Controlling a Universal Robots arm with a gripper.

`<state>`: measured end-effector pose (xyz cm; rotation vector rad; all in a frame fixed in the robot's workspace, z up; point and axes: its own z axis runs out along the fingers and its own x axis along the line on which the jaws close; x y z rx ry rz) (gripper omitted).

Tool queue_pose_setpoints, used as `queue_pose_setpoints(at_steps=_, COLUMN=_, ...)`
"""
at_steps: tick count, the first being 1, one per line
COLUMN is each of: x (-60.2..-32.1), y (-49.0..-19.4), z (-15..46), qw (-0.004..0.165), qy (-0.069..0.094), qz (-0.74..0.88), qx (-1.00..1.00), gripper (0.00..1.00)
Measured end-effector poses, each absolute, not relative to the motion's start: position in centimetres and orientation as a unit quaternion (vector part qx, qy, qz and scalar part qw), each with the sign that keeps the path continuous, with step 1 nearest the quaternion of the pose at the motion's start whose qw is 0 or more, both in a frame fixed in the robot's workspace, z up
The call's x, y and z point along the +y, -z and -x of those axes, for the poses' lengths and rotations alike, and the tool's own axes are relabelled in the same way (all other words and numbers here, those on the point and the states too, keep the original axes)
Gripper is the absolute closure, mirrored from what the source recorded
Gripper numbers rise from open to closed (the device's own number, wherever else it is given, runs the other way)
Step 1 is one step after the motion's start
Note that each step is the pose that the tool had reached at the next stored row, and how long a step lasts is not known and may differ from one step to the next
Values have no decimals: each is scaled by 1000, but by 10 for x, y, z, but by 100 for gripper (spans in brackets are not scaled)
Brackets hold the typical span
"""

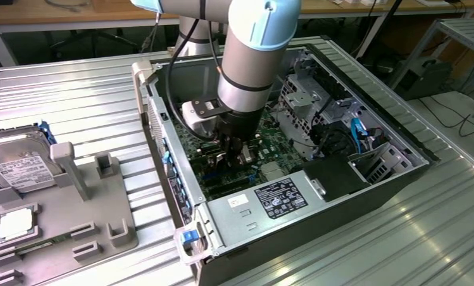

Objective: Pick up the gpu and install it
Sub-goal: 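Insert the gpu into the slot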

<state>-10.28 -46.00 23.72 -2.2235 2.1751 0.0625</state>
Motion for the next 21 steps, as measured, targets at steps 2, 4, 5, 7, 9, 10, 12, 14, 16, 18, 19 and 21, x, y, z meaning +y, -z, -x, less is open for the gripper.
queue_pose_setpoints(at_steps=2, x=-460, y=-237, z=103, qw=16, qy=-19, qz=715, qx=699, gripper=72)
queue_pose_setpoints(at_steps=4, x=-460, y=-237, z=103, qw=16, qy=-19, qz=715, qx=699, gripper=72)
queue_pose_setpoints(at_steps=5, x=-460, y=-237, z=104, qw=17, qy=-19, qz=715, qx=699, gripper=72)
queue_pose_setpoints(at_steps=7, x=-460, y=-236, z=104, qw=17, qy=-18, qz=715, qx=699, gripper=72)
queue_pose_setpoints(at_steps=9, x=-460, y=-235, z=104, qw=17, qy=-18, qz=715, qx=699, gripper=72)
queue_pose_setpoints(at_steps=10, x=-460, y=-234, z=104, qw=17, qy=-18, qz=715, qx=699, gripper=72)
queue_pose_setpoints(at_steps=12, x=-460, y=-232, z=104, qw=17, qy=-18, qz=715, qx=699, gripper=72)
queue_pose_setpoints(at_steps=14, x=-460, y=-230, z=104, qw=17, qy=-18, qz=715, qx=699, gripper=72)
queue_pose_setpoints(at_steps=16, x=-460, y=-228, z=104, qw=17, qy=-18, qz=715, qx=699, gripper=72)
queue_pose_setpoints(at_steps=18, x=-460, y=-228, z=104, qw=17, qy=-18, qz=715, qx=698, gripper=72)
queue_pose_setpoints(at_steps=19, x=-460, y=-228, z=104, qw=17, qy=-18, qz=715, qx=698, gripper=72)
queue_pose_setpoints(at_steps=21, x=-460, y=-228, z=104, qw=17, qy=-18, qz=715, qx=698, gripper=72)
